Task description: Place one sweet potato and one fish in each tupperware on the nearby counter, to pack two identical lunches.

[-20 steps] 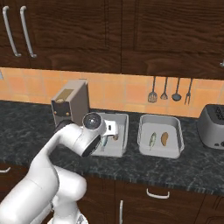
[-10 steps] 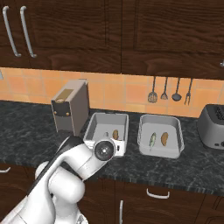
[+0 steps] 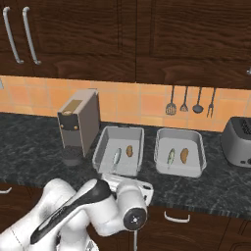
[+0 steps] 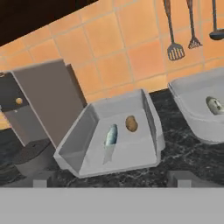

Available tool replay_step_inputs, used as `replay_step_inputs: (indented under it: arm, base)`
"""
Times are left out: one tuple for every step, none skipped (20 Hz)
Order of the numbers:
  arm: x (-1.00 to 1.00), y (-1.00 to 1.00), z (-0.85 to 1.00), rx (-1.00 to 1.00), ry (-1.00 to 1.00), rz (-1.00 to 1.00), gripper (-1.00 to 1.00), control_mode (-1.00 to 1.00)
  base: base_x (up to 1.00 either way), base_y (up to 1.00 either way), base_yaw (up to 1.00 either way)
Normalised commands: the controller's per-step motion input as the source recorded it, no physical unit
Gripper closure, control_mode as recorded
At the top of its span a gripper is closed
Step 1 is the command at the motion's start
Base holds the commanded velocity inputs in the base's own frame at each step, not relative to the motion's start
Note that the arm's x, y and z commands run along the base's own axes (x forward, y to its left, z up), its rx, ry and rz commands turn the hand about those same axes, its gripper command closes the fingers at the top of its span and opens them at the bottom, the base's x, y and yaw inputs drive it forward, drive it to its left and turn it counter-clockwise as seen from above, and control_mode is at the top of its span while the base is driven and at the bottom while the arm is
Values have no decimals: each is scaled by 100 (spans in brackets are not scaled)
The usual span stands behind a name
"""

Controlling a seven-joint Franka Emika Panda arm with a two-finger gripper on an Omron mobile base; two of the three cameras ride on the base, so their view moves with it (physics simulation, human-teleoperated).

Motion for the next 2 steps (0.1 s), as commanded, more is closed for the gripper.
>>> replay_step_inputs:
  arm:
    - [-30, -38, 5, 18, 0, 0, -100, -100]
    - [-6, -44, 11, 20, 1, 0, -100, -100]
  base:
    - [0, 0, 0]
    - [0, 0, 0]
